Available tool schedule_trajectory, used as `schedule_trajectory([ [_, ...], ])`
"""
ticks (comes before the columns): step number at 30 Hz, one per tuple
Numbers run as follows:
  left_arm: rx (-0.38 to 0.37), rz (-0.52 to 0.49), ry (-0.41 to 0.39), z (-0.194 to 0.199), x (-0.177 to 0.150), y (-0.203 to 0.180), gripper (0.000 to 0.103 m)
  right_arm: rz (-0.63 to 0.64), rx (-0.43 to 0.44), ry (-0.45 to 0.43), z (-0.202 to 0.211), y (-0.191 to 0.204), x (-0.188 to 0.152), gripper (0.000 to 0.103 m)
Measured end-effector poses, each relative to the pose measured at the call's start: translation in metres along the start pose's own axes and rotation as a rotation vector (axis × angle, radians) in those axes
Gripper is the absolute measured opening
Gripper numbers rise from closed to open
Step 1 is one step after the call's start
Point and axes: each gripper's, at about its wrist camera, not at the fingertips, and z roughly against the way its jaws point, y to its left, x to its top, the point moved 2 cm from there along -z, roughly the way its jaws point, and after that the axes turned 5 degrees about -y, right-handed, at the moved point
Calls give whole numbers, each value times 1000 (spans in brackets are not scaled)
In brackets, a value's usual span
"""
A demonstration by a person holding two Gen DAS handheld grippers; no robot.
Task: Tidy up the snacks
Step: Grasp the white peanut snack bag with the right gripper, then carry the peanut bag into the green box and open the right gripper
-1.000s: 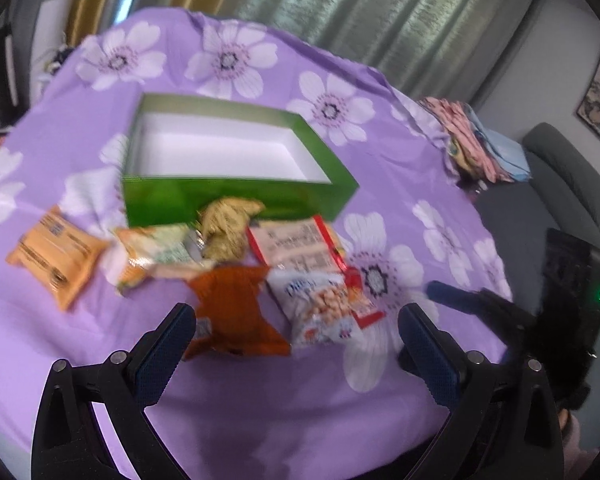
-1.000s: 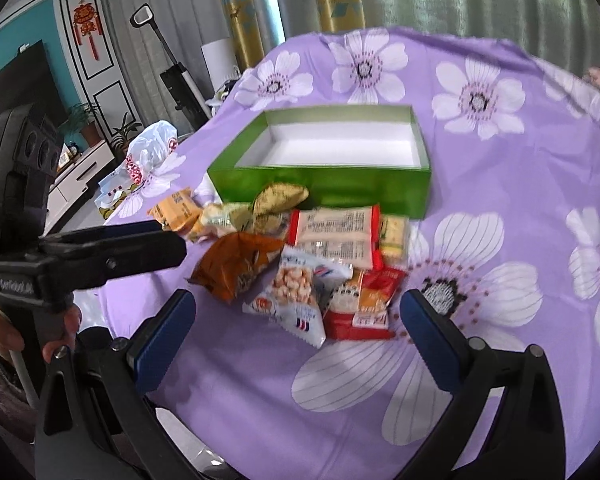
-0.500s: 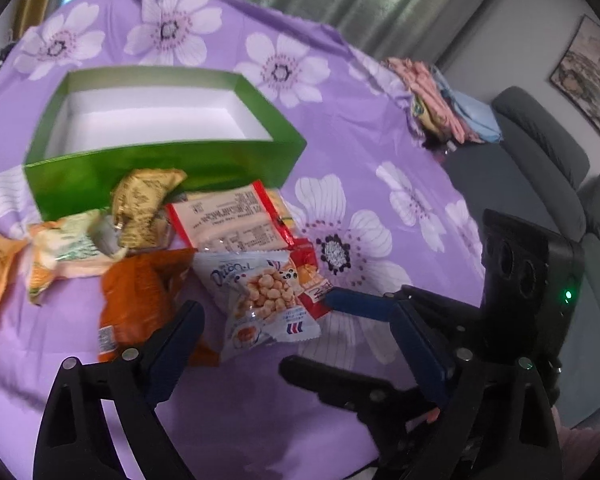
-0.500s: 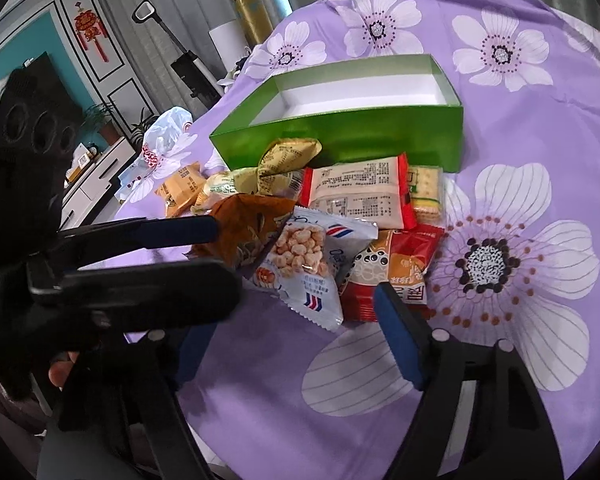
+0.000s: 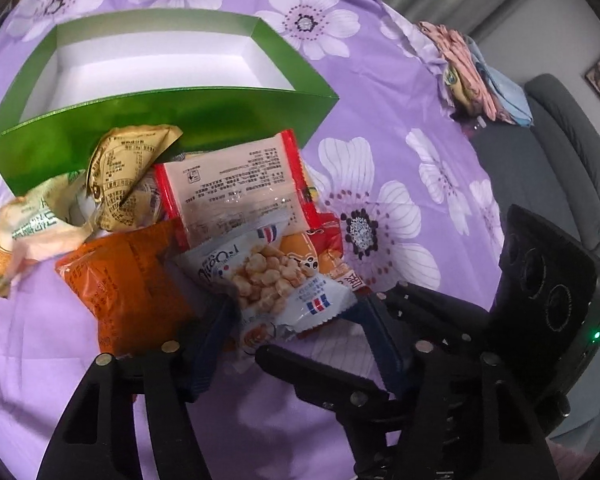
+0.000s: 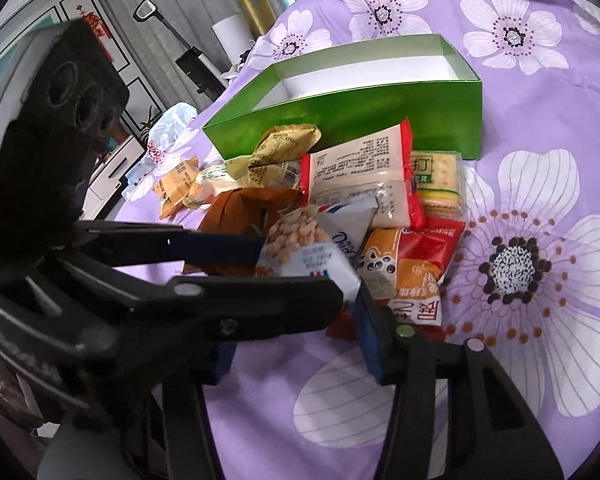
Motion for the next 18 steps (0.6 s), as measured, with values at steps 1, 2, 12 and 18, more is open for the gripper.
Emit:
schedule_trajectory([
  [1,-19,19,-1,1,1,3,66,-2,3,-5,0,-1,1,53],
  [2,-31,35,-1,1,1,6,66,-4,6,-7,0,-3,3,53],
  [12,-51,99,-2,-2,4,16,52,-6,27,-23,-11,-6,13,44],
  [18,-50,75,-27,5,2,11,51,-8,25,-32,-4,-4,10,40],
])
